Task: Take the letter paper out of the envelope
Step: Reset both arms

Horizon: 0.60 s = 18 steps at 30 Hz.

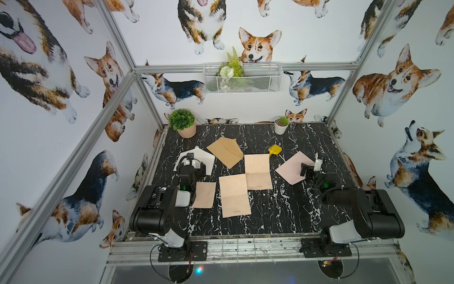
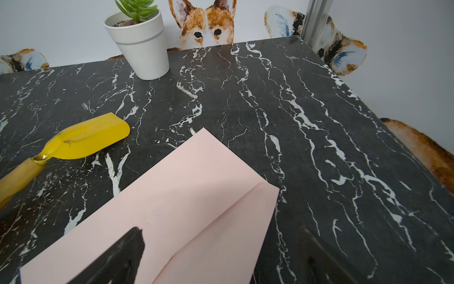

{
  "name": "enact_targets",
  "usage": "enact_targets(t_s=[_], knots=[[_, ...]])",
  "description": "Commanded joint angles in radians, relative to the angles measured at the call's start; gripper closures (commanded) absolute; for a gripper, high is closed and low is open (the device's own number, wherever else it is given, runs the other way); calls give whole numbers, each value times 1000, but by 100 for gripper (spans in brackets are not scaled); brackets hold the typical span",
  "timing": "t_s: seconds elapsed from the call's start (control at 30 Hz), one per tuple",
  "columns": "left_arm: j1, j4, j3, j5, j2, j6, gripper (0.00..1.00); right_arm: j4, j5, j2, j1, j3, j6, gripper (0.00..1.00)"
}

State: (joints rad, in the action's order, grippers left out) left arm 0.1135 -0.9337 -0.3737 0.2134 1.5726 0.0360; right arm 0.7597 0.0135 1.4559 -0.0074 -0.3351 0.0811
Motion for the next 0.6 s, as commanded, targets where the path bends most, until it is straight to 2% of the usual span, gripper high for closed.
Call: enact_targets(t_s=[0.0, 0.57], knots=[[-3, -5, -5, -17, 1, -2, 0, 80, -23, -9, 0, 17, -18, 0], [-3, -8, -4, -17, 0, -2, 0, 36, -25, 0, 1, -10, -18, 0]])
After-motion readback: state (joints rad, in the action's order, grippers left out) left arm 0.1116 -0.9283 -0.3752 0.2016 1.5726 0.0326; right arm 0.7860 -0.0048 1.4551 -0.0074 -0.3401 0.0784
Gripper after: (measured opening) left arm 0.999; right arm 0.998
